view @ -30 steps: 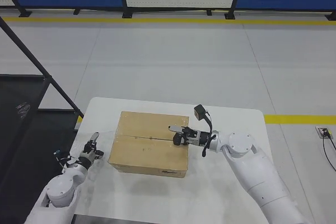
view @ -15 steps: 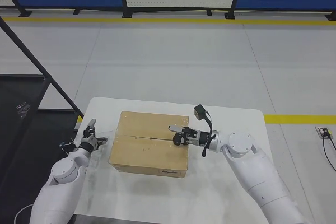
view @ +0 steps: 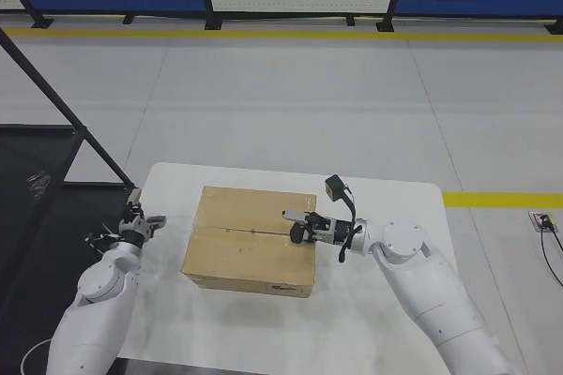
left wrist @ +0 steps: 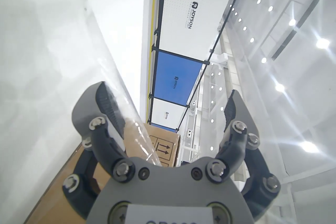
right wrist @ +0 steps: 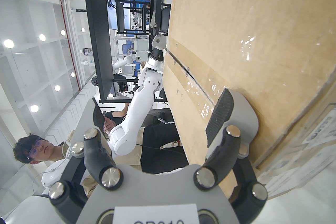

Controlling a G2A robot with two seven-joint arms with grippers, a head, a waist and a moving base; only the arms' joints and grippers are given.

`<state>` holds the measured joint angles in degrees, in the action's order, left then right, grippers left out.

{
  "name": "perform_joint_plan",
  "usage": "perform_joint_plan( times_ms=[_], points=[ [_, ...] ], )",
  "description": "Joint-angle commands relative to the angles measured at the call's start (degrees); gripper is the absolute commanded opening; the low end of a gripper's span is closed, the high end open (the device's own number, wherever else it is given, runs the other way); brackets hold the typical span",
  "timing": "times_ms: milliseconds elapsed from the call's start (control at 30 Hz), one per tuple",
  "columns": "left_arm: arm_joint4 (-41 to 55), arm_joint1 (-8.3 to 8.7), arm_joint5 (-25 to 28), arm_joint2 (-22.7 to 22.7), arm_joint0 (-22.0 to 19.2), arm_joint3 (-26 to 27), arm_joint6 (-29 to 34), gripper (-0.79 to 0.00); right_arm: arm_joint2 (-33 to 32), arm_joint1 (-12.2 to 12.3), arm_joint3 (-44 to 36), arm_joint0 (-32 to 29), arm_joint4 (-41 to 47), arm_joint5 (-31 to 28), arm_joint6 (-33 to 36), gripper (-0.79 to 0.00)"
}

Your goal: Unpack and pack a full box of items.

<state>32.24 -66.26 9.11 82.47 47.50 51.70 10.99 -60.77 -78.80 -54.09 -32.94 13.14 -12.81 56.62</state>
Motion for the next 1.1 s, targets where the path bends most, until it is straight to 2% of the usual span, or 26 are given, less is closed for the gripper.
perform_joint_plan(
  times_ms=[0,500,1067],
  points=[
    [-1.4,0.20,1.3,0.7,1.1,2.0,-1.1,0.000,0.0,0.0,0.0,0.0,0.0,0.0,0.0,0.000],
    [-11.6,1.34,3.2,6.3,11.0,21.9,-7.8,0.000,0.0,0.0,0.0,0.0,0.0,0.0,0.0,0.000],
    [-17.2,1.60,2.1,10.5,17.3,37.2,-8.4,0.000,0.0,0.0,0.0,0.0,0.0,0.0,0.0,0.000]
  ],
)
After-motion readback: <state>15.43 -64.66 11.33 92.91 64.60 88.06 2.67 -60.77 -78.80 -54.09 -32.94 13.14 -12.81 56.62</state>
